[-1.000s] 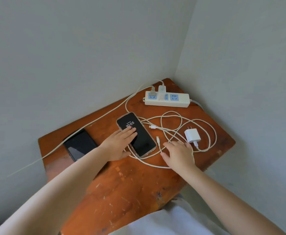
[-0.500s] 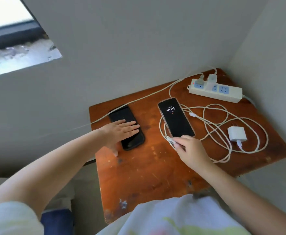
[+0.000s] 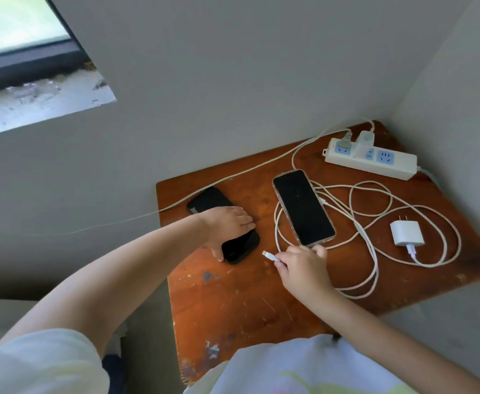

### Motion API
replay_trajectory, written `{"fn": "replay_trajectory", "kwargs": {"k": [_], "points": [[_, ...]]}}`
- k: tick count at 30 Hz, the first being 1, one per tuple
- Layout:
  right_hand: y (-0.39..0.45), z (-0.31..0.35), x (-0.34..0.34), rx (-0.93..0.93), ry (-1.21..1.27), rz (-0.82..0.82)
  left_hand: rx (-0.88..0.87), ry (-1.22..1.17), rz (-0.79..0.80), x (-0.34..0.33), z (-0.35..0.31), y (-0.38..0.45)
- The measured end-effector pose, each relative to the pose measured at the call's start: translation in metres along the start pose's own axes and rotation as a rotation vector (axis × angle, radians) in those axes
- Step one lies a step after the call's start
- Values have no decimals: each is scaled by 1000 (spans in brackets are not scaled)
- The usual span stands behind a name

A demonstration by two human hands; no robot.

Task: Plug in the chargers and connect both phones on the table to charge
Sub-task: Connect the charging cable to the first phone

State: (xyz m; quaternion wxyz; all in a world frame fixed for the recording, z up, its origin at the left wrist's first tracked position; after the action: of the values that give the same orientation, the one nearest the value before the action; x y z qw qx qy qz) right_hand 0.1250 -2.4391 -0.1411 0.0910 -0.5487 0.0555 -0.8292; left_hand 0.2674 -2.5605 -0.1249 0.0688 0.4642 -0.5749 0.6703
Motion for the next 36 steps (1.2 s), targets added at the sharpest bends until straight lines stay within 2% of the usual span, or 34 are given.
{"fn": "replay_trajectory", "kwargs": {"k": [3, 7, 14, 27, 36], "points": [[-8, -4, 5, 0, -35, -88, 3, 65, -49, -10, -7, 7], [-17, -6, 14, 13, -76, -191, -9, -63, -202, -21, -21, 8], [-32, -2, 34, 80, -66, -257, 8, -208, -477, -23, -26, -22], [-34, 7, 51, 79, -122, -350, -51, -194, -622, -17, -35, -32], [-36, 12, 54, 71, -126, -369, -77, -129, -644, -17, -40, -32]]}}
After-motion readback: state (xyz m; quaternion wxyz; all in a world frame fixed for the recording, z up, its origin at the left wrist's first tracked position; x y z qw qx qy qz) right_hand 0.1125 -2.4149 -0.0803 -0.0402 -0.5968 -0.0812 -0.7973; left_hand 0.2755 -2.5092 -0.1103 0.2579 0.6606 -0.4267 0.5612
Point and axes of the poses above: each hand's wrist, its own y-axis towards the middle knuckle, its own x-axis out of the back of the hand, z = x × y, the point moved 1 cm from there along y, towards the middle knuckle, and after that the axes turned 8 degrees about z, right-handed, at the moved point
